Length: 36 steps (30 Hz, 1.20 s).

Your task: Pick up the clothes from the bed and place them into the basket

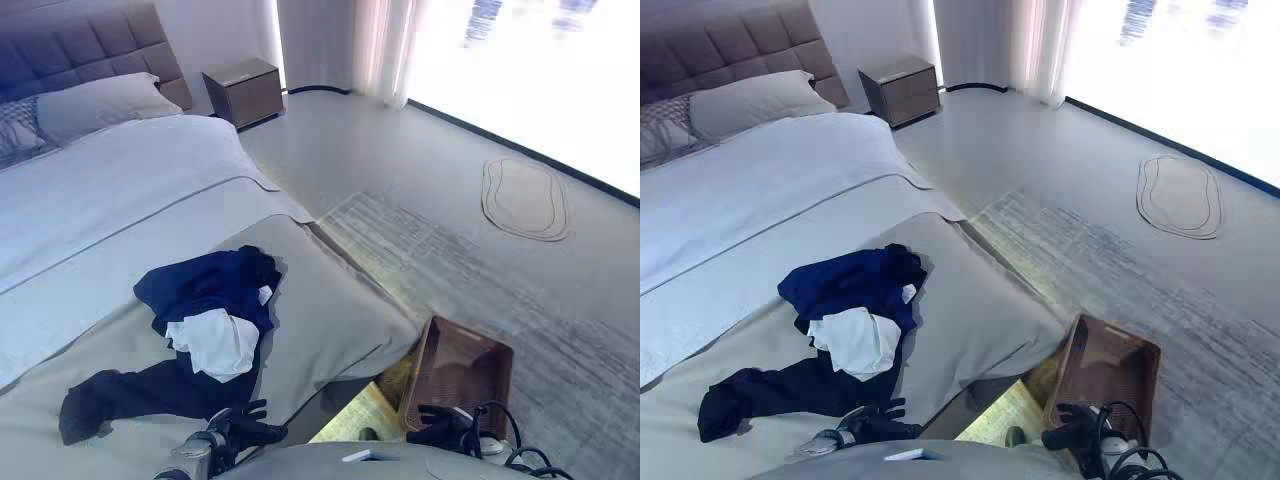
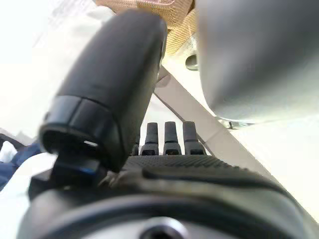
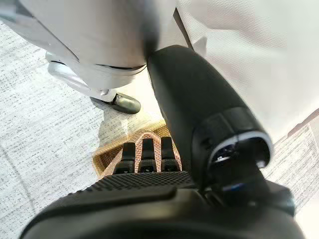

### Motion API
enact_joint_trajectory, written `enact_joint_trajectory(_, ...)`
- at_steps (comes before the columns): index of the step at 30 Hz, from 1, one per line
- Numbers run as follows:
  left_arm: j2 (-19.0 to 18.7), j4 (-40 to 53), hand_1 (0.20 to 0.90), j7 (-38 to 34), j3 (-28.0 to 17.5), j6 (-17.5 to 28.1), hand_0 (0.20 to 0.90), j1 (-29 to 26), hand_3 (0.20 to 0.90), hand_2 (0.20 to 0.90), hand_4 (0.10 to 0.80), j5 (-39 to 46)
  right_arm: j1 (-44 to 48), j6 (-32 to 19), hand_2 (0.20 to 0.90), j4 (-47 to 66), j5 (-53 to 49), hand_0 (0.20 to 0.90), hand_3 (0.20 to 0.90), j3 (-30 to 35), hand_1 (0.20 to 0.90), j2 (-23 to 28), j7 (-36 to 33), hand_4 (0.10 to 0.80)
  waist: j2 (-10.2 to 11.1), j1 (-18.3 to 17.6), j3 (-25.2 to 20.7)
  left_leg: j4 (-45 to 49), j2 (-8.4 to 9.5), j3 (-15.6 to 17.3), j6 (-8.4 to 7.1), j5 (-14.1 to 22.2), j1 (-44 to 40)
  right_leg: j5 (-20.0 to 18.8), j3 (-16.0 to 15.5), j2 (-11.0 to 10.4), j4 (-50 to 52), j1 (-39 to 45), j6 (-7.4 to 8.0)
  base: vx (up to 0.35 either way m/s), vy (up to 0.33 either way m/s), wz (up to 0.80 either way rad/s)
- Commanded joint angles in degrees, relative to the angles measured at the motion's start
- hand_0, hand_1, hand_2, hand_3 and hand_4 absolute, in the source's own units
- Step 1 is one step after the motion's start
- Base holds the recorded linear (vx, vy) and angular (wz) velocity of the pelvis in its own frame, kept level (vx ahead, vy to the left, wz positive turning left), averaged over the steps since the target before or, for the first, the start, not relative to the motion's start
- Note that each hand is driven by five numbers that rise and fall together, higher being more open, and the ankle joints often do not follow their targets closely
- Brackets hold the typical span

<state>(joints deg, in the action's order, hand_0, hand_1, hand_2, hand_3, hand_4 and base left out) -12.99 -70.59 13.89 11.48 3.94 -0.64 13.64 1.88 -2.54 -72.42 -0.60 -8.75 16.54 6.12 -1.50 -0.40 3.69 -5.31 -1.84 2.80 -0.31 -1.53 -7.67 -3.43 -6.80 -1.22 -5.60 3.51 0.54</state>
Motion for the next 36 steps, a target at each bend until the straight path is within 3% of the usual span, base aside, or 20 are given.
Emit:
enact_joint_trajectory(1, -0.77, -1.55, 0.9, 1.01, -0.13, 2.15, 0.9, -3.87, 0.9, 0.9, 0.8, 1.08, 2.0, -0.36, 0.9, -1.04, 0.34, 0.9, 0.9, -1.96, 0.9, -1.0, 0.07, 0.8, 1.9, -0.34, 0.64, 1.76, 1.71, 3.99, 0.37, 5.7, -0.58, 5.29, -2.35, -1.81, 2.6, 3.35, 2.53, 0.0, 0.0, 0.0)
enact_joint_trajectory(4, -0.62, -1.44, 0.9, 0.36, -0.16, 1.32, 0.9, -3.81, 0.9, 0.9, 0.8, 2.02, 1.89, 0.89, 0.9, -1.36, -3.57, 0.9, 0.9, -1.44, 0.9, -1.35, -0.52, 0.8, 2.04, -0.27, 0.5, 1.56, 1.84, 4.05, 0.58, 5.9, -1.01, 5.32, -2.2, -1.73, 2.45, 3.71, 2.57, 0.0, 0.0, 0.0)
enact_joint_trajectory(8, -0.52, -1.62, 0.9, -0.51, -0.74, 1.11, 0.9, -3.55, 0.9, 0.9, 0.8, 2.0, 1.91, 3.9, 0.9, -1.99, -19.79, 0.9, 0.9, 4.03, 0.9, -1.86, -0.25, 0.8, 1.88, -0.17, 0.22, 1.63, 1.92, 4.15, 0.7, 6.26, -1.81, 5.41, -2.39, -1.8, 2.43, 4.45, 2.6, 0.03, 0.021, 0.0)
enact_joint_trajectory(14, -0.17, -2.15, 0.9, -2.74, -1.83, 0.96, 0.9, -2.13, 0.9, 0.9, 0.8, 2.29, 2.78, 9.53, 0.9, 2.79, -42.08, 0.9, 0.9, 10.12, 0.9, -3.23, 7.54, 0.8, 1.97, 0.69, 0.09, 2.4, 2.12, 3.68, 0.89, 6.62, -1.91, 5.32, -2.51, -2.02, 2.21, 5.16, 2.52, 0.018, 0.041, 0.0)
enact_joint_trajectory(18, 0.49, -3.02, 0.9, -3.48, -1.94, 1.93, 0.9, -0.04, 0.9, 0.9, 0.8, 0.96, 2.73, 11.88, 0.9, 9.4, -54.98, 0.9, 0.9, 10.05, 0.9, -5.2, 14.44, 0.8, 2.02, 1.66, -0.11, 1.16, 2.35, 2.89, 0.92, 6.09, -2.14, 4.98, -3.42, -2.19, 1.45, 5.65, 2.67, 0.0, 0.05, 0.05)
enact_joint_trajectory(20, 1.08, -3.23, 0.9, -4.3, -1.42, 2.81, 0.9, 1.31, 0.9, 0.9, 0.8, 1.21, 2.9, 9.74, 0.9, 13.03, -49.93, 0.9, 0.9, 7.99, 0.9, -6.04, 16.71, 0.8, 1.9, 2.29, -0.15, 0.73, 2.5, 2.3, 0.89, 5.83, -1.95, 4.83, -4.08, -2.54, 1.28, 5.66, 2.8, 0.001, 0.097, 0.11)
enact_joint_trajectory(22, 0.95, -2.27, 0.9, -4.43, -0.82, 2.79, 0.9, 2.1, 0.9, 0.9, 0.8, 1.9, 3.45, 3.27, 0.9, 16.89, -39.28, 0.9, 0.9, 3.88, 0.9, -5.79, 15.82, 0.8, 1.96, 3.05, 0.19, 0.64, 2.79, 1.5, 0.93, 5.64, -1.65, 4.82, -4.61, -2.89, 1.29, 5.58, 2.92, -0.019, 0.105, 0.22)
enact_joint_trajectory(24, 0.66, -0.76, 0.9, -4.64, -0.05, 2.48, 0.9, 2.39, 0.9, 0.9, 0.8, 3.11, 4.64, -5.36, 0.9, 21.57, -26.58, 0.9, 0.9, -1.08, 0.9, -4.21, 8.45, 0.8, 2.17, 4.07, 0.51, 0.83, 3.12, 0.6, 1.01, 5.26, -0.57, 4.74, -5.23, -3.34, 1.5, 4.91, 3.01, -0.05, 0.104, 0.24)
enact_joint_trajectory(26, 0.52, 1.18, 0.9, -5.05, 0.97, 2.05, 0.9, 2.44, 0.9, 0.9, 0.8, 4.0, 7.18, -9.53, 0.9, 27.97, -10.41, 0.9, 0.9, -6.76, 0.9, -1.55, -1.1, 0.8, 2.49, 5.47, 1.22, 1.24, 3.47, -0.49, 1.15, 4.85, 0.8, 4.66, -5.95, -3.86, 1.91, 4.02, 3.07, -0.07, 0.108, 0.4)
enact_joint_trajectory(28, 0.27, 2.81, 0.9, -5.43, 2.05, 2.01, 0.9, 2.28, 0.9, 0.9, 0.8, 4.88, 11.12, -8.3, 0.9, 33.84, 0.74, 0.9, 0.9, -11.14, 0.9, 1.82, -7.29, 0.8, 2.9, 6.97, 2.17, 2.16, 3.87, -1.65, 1.34, 4.59, 2.63, 4.47, -6.82, -4.44, 2.46, 2.92, 3.11, -0.087, 0.102, 0.5)
enact_joint_trajectory(31, -0.44, 4.21, 0.9, -5.66, 3.77, 2.22, 0.9, 0.76, 0.9, 0.9, 0.8, 4.3, 20.29, -2.49, 0.9, 38.95, 8.94, 0.9, 0.9, -16.51, 0.9, 5.65, -12.67, 0.8, 3.74, 9.83, 4.68, 4.06, 4.49, -3.77, 1.71, 4.21, 6.05, 4.24, -8.4, -5.53, 4.42, 0.68, 3.35, -0.134, 0.081, 0.55)
enact_joint_trajectory(36, -3.24, 4.39, 0.9, -6.08, 6.04, 1.91, 0.9, -2.6, 0.9, 0.9, 0.8, 4.83, 34.79, 3.19, 0.9, 35.54, 19.04, 0.9, 0.9, -23.03, 0.9, 5.49, -20.47, 0.8, 4.53, 14.79, 9.16, 4.66, 4.54, -7.4, 2.27, 2.64, 11.16, 4.33, -12.0, -7.13, 8.51, -2.76, 4.33, -0.116, 0.029, 0.51)
